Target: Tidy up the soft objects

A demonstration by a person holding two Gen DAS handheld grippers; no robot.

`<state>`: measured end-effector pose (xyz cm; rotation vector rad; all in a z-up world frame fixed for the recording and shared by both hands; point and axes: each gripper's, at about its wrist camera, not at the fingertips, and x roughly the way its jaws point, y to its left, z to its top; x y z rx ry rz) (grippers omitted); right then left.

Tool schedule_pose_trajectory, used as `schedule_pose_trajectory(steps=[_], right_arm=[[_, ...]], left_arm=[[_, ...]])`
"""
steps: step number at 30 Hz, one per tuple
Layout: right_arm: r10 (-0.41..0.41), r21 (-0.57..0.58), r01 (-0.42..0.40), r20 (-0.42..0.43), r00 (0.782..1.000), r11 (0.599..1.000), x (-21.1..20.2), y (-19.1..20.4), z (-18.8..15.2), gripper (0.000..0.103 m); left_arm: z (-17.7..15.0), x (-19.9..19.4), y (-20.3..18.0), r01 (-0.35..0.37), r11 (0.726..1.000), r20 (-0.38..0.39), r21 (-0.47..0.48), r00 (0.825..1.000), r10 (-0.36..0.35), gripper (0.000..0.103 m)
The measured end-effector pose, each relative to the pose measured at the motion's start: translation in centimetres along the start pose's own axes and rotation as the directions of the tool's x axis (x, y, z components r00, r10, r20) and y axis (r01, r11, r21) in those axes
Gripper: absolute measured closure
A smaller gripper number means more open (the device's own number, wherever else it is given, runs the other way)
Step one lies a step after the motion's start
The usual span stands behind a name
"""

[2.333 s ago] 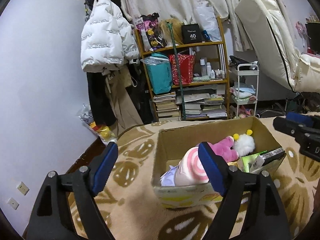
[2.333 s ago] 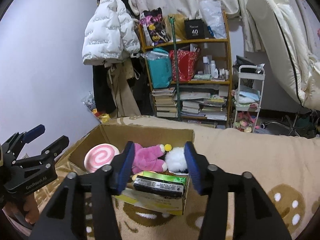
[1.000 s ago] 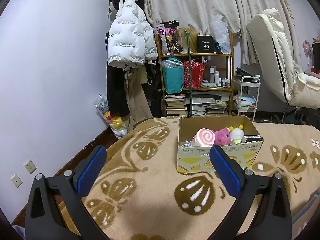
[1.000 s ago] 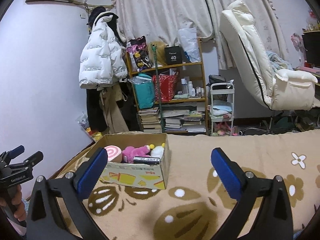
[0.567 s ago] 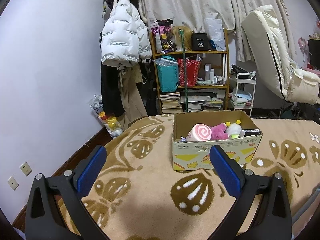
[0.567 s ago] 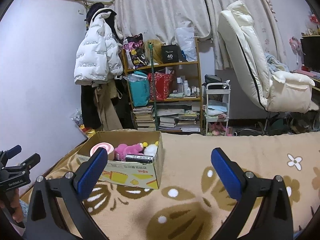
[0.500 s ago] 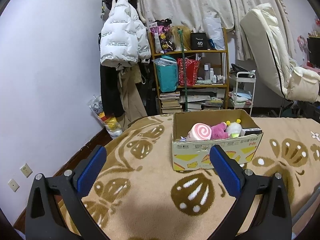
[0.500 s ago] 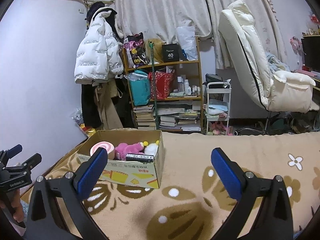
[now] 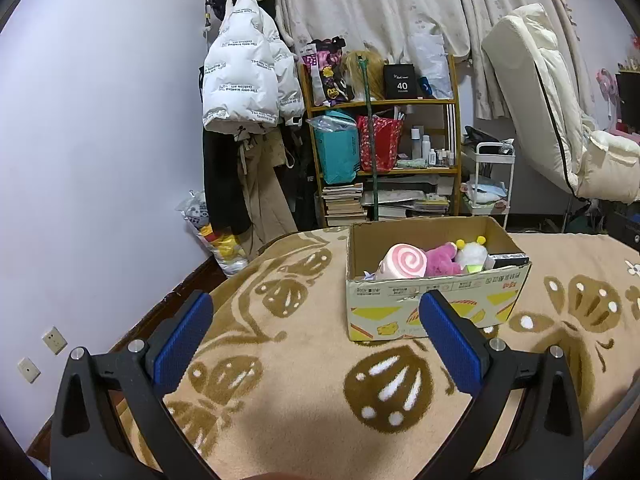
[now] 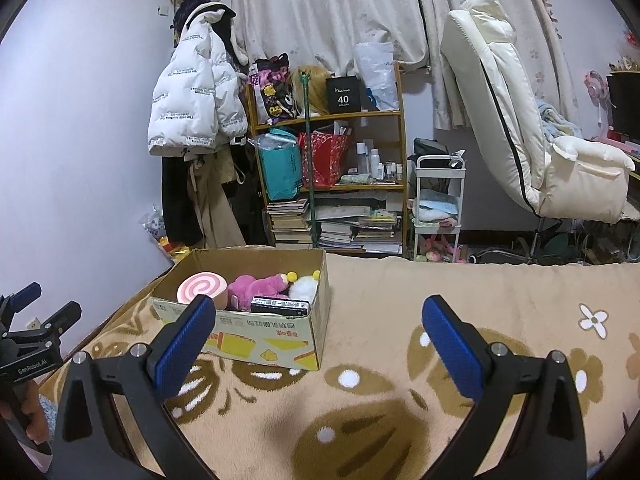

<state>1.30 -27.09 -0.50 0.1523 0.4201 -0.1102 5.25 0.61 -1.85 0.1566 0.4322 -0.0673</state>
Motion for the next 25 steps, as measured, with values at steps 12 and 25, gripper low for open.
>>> schedule_pose_trajectory(steps=[12, 25], right_arm=[[0.0, -0.012, 0.0, -0.013, 1.0, 1.0, 0.39, 0.06, 0.12, 0.0], [-0.001, -0.012, 0.001, -0.018, 1.0, 1.0, 0.42, 0.16, 0.09, 0.0]], left_arm=[[-0.15, 0.02, -0.19, 0.004, 1.0, -0.005, 0.004, 1.0, -0.004, 0.001], [-0.42, 0.32, -0.37, 0.008, 1.0, -0.019, 0.011, 1.0, -0.008, 0.001]])
